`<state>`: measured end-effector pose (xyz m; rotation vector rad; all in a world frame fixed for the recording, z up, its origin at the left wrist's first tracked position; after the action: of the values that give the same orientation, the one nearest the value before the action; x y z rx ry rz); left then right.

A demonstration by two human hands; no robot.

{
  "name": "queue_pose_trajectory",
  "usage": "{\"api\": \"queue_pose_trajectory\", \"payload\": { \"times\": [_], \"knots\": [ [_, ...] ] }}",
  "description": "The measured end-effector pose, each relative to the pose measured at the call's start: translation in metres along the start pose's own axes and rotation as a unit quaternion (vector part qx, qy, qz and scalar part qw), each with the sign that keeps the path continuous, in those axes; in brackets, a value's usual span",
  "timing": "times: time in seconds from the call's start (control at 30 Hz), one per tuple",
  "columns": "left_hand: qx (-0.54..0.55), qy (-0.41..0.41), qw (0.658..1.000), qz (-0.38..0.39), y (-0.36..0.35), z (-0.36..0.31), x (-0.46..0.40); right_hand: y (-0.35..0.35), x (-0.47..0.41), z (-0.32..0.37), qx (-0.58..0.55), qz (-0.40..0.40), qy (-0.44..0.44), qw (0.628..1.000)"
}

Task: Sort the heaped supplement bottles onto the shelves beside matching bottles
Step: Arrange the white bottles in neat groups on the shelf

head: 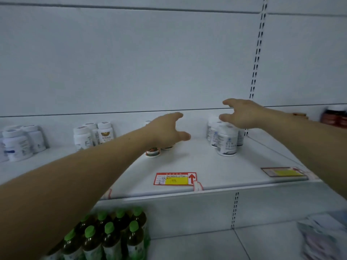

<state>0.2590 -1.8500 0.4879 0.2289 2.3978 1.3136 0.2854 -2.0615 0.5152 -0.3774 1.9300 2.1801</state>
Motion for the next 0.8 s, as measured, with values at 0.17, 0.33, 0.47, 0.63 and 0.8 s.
{"api": "queue_pose_trajectory", "payload": {
  "times": [0.17,0.33,0.47,0.63,0.8],
  "knots": [
    [0.062,0.031,0.997,0.042,-0.061,-0.025,-0.022,-0.011,-0.010,-0.057,-0.031,0.001,-0.008,0.999],
    [0.196,0.097,0.975,0.044,-0.114,-0.049,-0.051,-0.045,-0.029,-0.087,-0.069,0.079,0.044,0.993],
    [0.240,0.114,0.964,-0.002,-0.127,-0.060,-0.060,-0.062,-0.041,-0.092,-0.059,0.080,0.109,0.989],
    [0.224,0.118,0.967,-0.034,-0.128,-0.071,-0.054,-0.071,-0.051,-0.095,-0.113,0.054,0.130,0.984],
    [0.202,0.106,0.973,-0.045,-0.126,-0.081,-0.051,-0.070,-0.047,-0.097,-0.134,0.044,0.131,0.981]
  ]
}}
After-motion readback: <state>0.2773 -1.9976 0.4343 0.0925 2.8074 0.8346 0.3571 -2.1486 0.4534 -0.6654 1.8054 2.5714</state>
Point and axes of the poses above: each hand's wrist, its own x-axis away from the middle knuckle, its own y-axis out of the back of the hand, z = x × y, the point moved 8 cm from there along -x, towards the middle knuckle, and after that the axes turned 8 degrees about x, right-handed, at the moved point
